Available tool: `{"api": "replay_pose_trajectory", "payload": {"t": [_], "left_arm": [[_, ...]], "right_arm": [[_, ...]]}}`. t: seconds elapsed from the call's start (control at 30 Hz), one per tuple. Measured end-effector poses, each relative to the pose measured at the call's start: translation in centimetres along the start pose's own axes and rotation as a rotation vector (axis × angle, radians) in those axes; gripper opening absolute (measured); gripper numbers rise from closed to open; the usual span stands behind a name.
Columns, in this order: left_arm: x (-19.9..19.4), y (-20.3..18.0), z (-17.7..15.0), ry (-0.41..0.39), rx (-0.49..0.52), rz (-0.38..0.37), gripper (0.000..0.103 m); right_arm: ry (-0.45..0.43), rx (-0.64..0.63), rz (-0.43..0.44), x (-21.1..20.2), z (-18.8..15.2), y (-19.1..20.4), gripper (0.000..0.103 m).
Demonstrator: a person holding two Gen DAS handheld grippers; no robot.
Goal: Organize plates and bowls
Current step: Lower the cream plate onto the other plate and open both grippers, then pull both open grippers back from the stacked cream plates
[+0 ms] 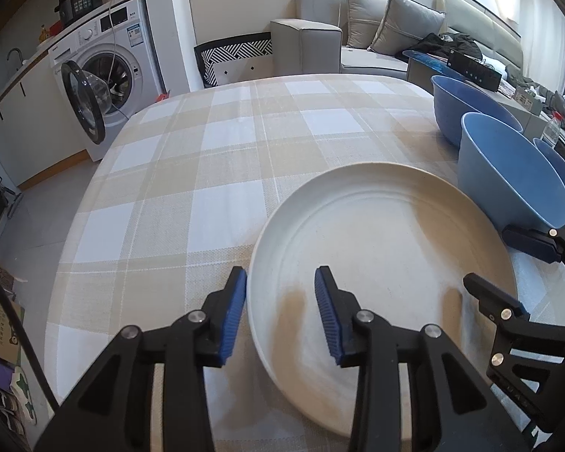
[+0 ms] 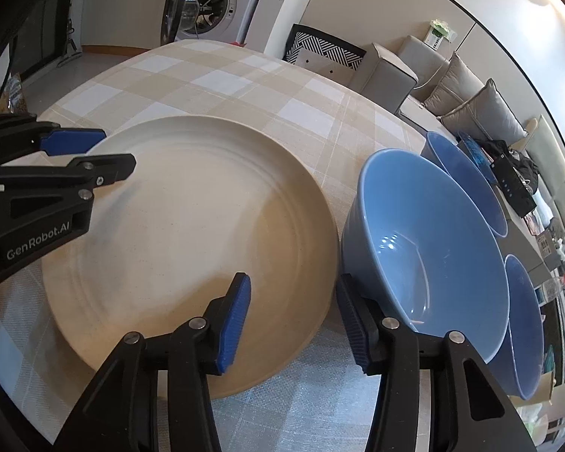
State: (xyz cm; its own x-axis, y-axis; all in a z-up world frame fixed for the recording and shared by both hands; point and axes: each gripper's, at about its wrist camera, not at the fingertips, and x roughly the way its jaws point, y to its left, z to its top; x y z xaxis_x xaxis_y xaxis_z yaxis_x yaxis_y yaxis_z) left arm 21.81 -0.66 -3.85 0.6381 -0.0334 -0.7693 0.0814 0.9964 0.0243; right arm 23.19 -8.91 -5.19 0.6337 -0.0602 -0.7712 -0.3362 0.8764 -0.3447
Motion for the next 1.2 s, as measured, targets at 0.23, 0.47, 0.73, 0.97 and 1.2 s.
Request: {"api": "replay_pose_trajectory", "payload": {"t": [0.23,0.47,0.73,0.97,1.2], "left_arm": [[-1.3,0.2,-0.2,-0.027,-0.004,-0.009,0.057],[-2.9,0.4,-0.3,-0.046,0.001,-0.017,0.060],[-4.6,0.6,-0.3,-0.067,-0.008,-0.042,0.061],[-6.5,0.8,-0.5,-0.113,-0.042,-0.047,0.096],[-7.9,0.8,-0.7,-0.130,-0.046,-0.056,0.103]], "right_arm": [[-0.026,0.019,0.067,-0.9,-0.2,-0.3,0.066],[-0.052,0.021,0.117,-1.7,-0.1,0.1,0.080],[-0.079,0.056,0.191,-2.9,-0.1,-0.7,0.093],[-0.101,0.094,0.238,-4.0,-0.3,-1.4,0.098],[-0.119,0.121,0.254,-5.0,-0.8,-2.2,0.102]]}}
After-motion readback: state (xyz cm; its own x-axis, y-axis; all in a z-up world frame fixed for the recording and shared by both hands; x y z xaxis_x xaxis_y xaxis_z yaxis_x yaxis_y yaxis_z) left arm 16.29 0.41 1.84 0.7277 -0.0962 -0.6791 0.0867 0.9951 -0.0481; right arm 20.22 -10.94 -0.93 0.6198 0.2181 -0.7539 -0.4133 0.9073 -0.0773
